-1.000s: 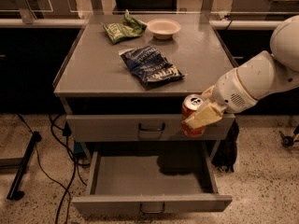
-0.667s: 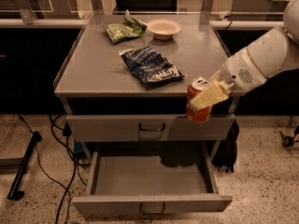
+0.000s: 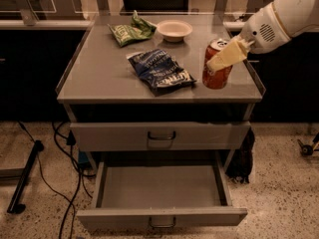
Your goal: Pick coke can from middle drawer and place on counter
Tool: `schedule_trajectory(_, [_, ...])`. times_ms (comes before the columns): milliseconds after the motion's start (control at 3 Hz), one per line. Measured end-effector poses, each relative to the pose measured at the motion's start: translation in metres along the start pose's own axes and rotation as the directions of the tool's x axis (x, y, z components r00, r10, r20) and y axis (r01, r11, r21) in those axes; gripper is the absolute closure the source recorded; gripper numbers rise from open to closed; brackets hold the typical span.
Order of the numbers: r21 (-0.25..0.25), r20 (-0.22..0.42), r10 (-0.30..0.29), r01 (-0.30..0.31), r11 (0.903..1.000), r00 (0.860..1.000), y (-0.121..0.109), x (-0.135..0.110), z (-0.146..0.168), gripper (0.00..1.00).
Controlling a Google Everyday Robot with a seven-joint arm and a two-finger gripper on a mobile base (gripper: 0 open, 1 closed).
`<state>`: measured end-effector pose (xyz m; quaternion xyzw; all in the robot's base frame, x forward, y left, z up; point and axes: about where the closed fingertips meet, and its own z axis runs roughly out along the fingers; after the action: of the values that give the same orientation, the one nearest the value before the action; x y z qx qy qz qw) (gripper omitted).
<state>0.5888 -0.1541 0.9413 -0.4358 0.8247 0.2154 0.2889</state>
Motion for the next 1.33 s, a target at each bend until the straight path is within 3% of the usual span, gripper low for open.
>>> schedule_trajectory(333, [0.0, 0.0, 0.0, 0.0, 1.0, 1.0, 0.0, 0.0, 0.0, 1.0])
schedule_trajectory(667, [0.032, 0.001, 0.008, -0.008, 0.9995, 1.0, -0.01, 0.003, 0.002, 1.0])
schedule_trajectory(1333, [0.083, 0.022, 0.035, -0.036, 0.9959, 0.999, -0.046, 0.003, 0.018, 1.0])
